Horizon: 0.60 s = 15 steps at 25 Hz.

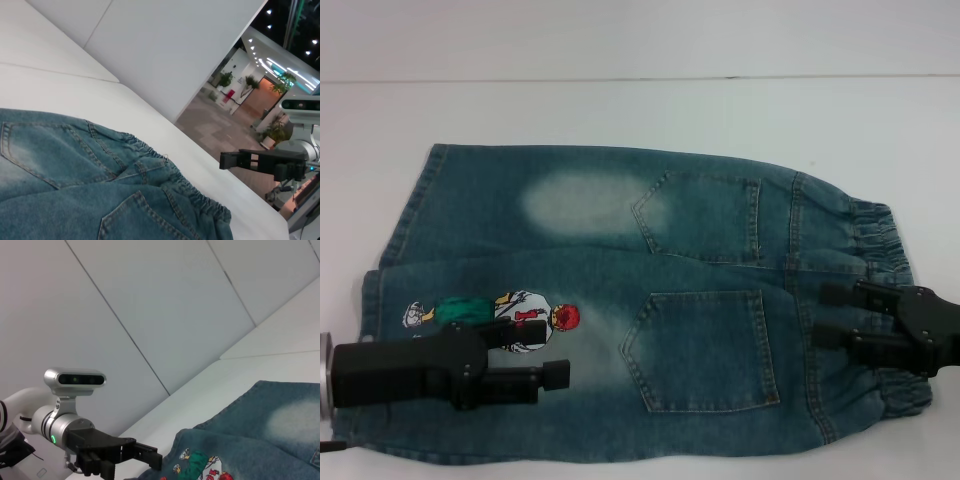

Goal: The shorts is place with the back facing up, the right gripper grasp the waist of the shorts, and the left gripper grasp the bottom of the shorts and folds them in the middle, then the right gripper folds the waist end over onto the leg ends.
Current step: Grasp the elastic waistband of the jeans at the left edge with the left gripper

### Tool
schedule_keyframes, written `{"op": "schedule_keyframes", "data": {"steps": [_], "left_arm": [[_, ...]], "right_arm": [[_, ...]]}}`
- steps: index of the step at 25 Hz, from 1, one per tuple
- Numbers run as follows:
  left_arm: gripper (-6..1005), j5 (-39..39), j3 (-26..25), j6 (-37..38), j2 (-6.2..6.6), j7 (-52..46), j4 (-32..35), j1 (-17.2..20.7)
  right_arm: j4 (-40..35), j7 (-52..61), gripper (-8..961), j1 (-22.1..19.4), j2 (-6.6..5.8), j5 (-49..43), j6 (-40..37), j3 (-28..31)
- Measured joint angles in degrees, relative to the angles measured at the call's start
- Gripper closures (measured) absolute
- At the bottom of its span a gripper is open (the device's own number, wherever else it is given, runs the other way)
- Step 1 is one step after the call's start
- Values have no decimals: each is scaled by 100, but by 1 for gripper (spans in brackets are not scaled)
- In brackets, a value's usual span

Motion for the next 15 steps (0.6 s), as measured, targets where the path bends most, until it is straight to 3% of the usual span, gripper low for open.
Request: {"op": "schedule_keyframes", "data": {"steps": [15], "left_arm": [[95,46,38,53,0,-28,1,-7]], "right_arm": [[0,0,72,-26,10,-18,-39,0]]}}
